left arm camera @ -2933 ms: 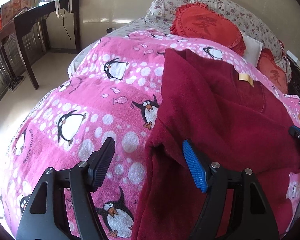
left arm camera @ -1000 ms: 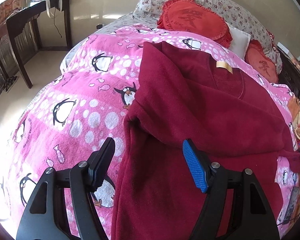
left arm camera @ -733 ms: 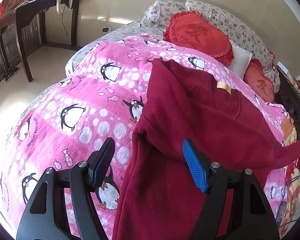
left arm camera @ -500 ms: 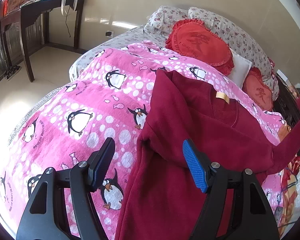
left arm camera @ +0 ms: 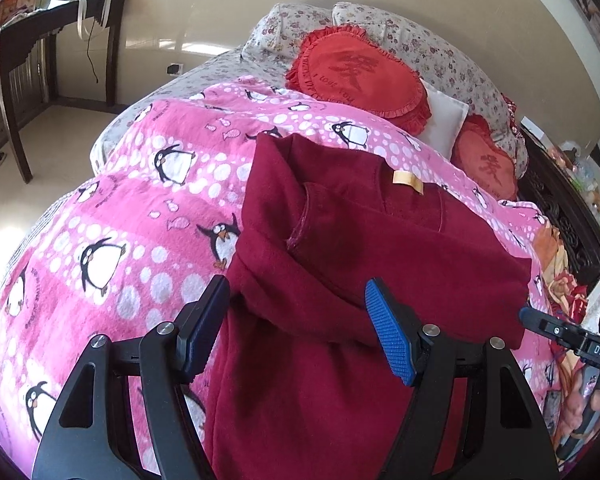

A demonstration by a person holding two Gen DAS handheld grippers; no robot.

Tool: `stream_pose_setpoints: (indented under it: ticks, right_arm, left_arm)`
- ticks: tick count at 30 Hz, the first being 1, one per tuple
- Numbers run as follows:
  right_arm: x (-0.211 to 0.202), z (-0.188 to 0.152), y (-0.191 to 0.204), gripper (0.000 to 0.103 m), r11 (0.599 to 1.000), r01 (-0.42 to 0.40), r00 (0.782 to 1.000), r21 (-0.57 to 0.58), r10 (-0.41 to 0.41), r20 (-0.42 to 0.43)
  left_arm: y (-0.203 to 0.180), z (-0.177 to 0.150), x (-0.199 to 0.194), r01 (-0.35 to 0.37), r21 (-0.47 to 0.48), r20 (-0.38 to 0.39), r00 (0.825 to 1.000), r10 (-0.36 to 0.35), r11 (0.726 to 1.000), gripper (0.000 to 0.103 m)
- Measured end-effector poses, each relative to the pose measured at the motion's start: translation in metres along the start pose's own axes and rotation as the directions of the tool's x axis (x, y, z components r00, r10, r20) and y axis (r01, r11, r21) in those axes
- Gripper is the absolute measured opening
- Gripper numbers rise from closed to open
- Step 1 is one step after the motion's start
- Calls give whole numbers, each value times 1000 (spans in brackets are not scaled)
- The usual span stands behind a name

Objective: Fold small clothes

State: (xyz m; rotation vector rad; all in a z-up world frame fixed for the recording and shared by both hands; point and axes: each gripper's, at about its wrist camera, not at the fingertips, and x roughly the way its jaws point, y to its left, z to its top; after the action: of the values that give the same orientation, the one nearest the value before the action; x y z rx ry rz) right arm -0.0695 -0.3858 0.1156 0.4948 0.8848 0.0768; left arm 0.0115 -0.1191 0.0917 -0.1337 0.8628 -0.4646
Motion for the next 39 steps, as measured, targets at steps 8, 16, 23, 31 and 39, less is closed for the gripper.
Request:
stream_pose_setpoints:
  ticks: [8,16,23,31,39]
  right_arm:
    - [-41,-18,-41,42,993,74,996,87,-77,38]
    - [-50,-29,-70,43,981,127,989,144,-136,54]
    - [-49,-16,-69,43,979,177,980,105,-185,79]
    - [-3,43,-67,40,935,353,927,41,-355,119]
    - [-6,59,-91,37,924,369,921,99,-377,94]
  left_arm:
    - [-17,32,58,0,33,-63,998,2,999,69]
    - [-33,37,75,-13,106,-109,994,24,994,13]
    - [-11,54,34,-12,59,-20,1000,14,998,13]
    - [-1,25,62,-67,26,-110,991,69,997,13]
    - [-1,28,65,-59,47,-104,992,64,997,13]
